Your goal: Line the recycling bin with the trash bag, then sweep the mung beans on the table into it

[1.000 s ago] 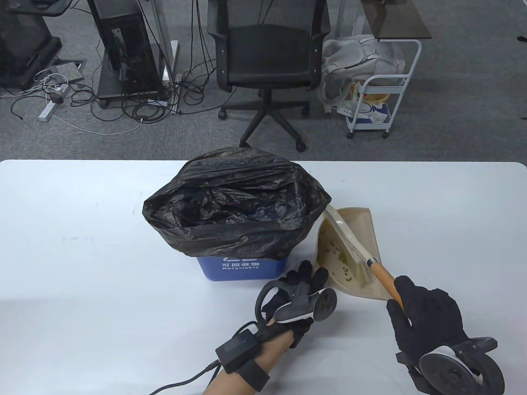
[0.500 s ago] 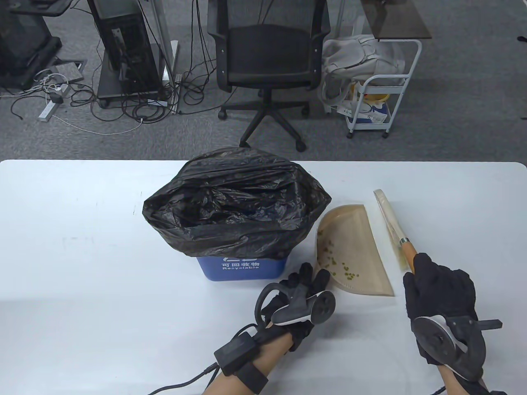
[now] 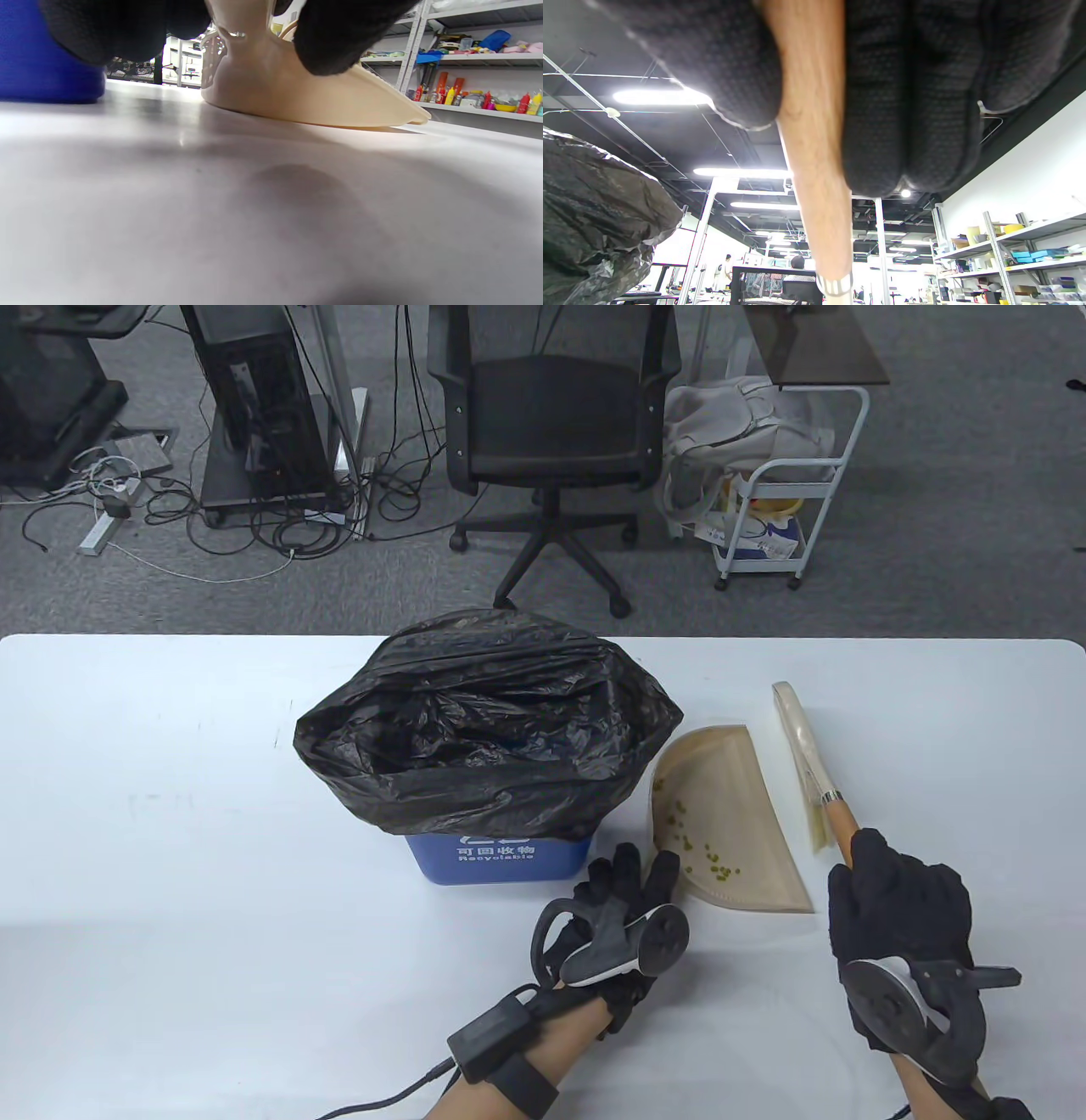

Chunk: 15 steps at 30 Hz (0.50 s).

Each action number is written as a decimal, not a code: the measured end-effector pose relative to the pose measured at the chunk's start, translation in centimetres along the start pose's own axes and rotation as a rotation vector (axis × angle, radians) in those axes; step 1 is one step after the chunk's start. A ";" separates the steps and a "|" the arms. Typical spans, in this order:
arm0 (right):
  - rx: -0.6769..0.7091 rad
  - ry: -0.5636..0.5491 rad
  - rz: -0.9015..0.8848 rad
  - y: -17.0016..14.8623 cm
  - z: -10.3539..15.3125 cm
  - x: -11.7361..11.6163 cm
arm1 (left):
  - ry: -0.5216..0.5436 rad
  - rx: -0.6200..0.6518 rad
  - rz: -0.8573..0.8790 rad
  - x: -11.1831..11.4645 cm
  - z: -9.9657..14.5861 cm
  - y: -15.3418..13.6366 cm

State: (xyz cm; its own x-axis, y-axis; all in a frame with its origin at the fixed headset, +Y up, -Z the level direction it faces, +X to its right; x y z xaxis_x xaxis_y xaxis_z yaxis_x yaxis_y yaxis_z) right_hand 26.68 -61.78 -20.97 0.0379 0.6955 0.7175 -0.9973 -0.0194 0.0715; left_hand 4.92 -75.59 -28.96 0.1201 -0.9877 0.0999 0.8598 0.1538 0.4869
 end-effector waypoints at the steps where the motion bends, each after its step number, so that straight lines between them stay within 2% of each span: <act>1: -0.004 0.003 -0.006 -0.2 0.1 0.0 | 0.002 -0.002 0.000 0.0 -0.1 -0.1; 6: -0.017 0.002 -0.031 -0.7 0.7 0.3 | 0.008 -0.023 -0.013 0.0 -0.1 -0.4; 15: -0.005 0.014 -0.026 -0.2 1.2 0.3 | 0.030 -0.071 0.142 -0.4 -0.2 -1.3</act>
State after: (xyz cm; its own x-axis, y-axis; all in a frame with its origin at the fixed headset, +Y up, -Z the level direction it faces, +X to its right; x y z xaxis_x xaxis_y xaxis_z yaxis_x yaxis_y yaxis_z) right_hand 26.93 -62.42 -19.95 0.0628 0.7061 0.7053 -0.9962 0.0021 0.0866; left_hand 3.82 -75.42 -29.84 0.2565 -0.9567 0.1372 0.8658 0.2906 0.4074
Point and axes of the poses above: the tracker on the back of each hand, its own y axis roughly to the thumb side, its own z axis roughly from the fingertips to the wrist, x = y × z, the point moved 1 cm from there along -z, roughly from the wrist to the fingertips, and after that the axes turned 2 degrees about x, right-handed, at the moved point
